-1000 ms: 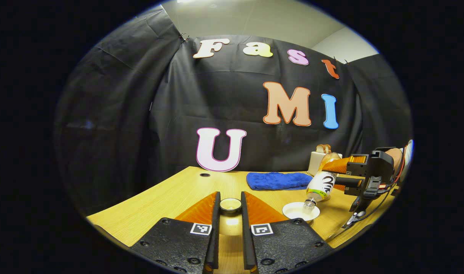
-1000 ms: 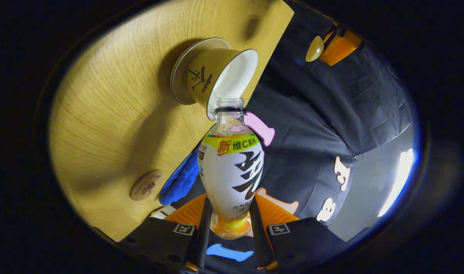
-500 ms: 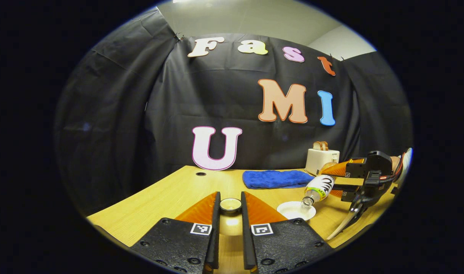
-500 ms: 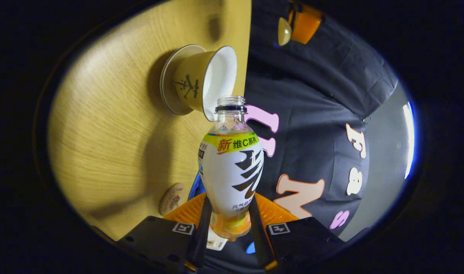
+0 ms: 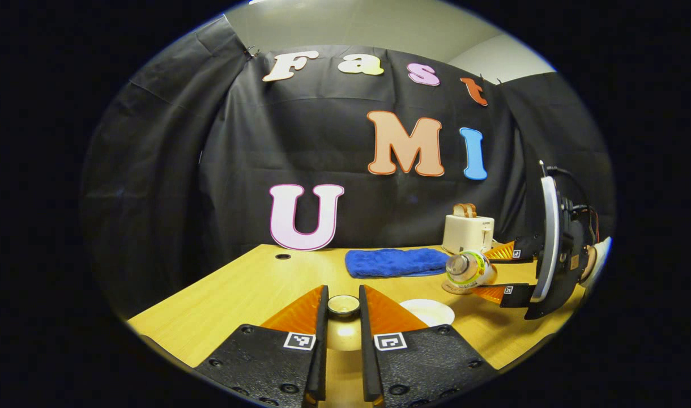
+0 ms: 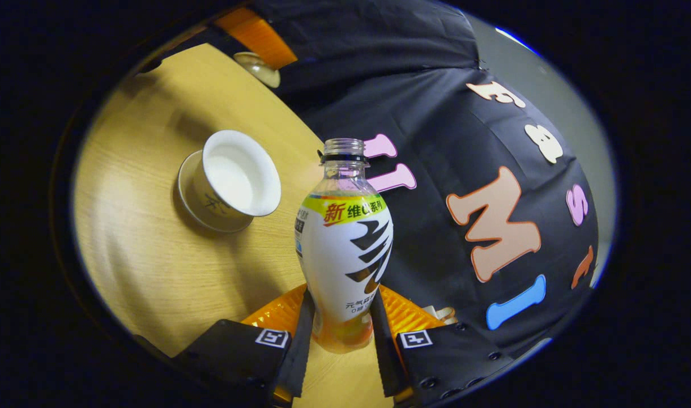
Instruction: Open the teacup lid with one hand, grasp the water bottle and pour water into the teacup with the other hand; after pouring, place the water bottle on the coaster and then close the teacup lid.
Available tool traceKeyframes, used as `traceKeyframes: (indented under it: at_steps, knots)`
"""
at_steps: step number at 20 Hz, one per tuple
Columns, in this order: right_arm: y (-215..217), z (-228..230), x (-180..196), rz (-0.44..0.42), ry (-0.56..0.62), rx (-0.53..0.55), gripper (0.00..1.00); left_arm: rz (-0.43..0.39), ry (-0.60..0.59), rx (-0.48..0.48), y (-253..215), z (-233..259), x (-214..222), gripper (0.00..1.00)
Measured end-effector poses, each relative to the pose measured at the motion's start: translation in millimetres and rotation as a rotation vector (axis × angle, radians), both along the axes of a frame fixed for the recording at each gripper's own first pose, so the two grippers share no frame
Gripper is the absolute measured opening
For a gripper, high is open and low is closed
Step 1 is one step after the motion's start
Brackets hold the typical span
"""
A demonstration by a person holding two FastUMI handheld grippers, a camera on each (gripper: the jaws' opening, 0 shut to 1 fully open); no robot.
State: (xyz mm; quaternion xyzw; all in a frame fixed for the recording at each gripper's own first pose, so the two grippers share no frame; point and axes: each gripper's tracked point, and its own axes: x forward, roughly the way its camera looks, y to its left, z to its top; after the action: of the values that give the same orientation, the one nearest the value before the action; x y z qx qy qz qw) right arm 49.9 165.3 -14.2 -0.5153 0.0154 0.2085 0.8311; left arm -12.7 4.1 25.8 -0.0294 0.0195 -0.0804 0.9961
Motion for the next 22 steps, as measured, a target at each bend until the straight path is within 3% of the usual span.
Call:
traceKeyframes:
  at_steps: [2,5,9,13,18,22]
  knots:
    - [0.3,4.1,-1.1,-0.021,0.056,0.121,0.54,-0.022,0.002,0.001,-10.9,0.5,0.9,0.23]
    - [-11.6,13.7,12.2,-0.080,0.118,0.312,0.58,-0.047,-0.002,0.022,-23.8,1.9,2.0,0.23]
    - [-42.8,35.6,37.5,-0.164,0.092,0.457,0.55,-0.078,0.000,0.016,-38.7,3.2,1.5,0.23]
    - [-59.9,31.8,53.6,-0.236,0.163,0.652,0.56,-0.093,0.000,0.023,-48.3,4.6,1.5,0.23]
    - [-69.1,25.6,71.3,-0.277,0.234,0.842,0.59,-0.114,-0.007,0.031,-58.8,8.2,1.2,0.23]
    - [-67.4,10.6,89.7,-0.303,0.245,0.870,0.60,-0.123,-0.007,0.034,-64.9,8.3,1.1,0.23]
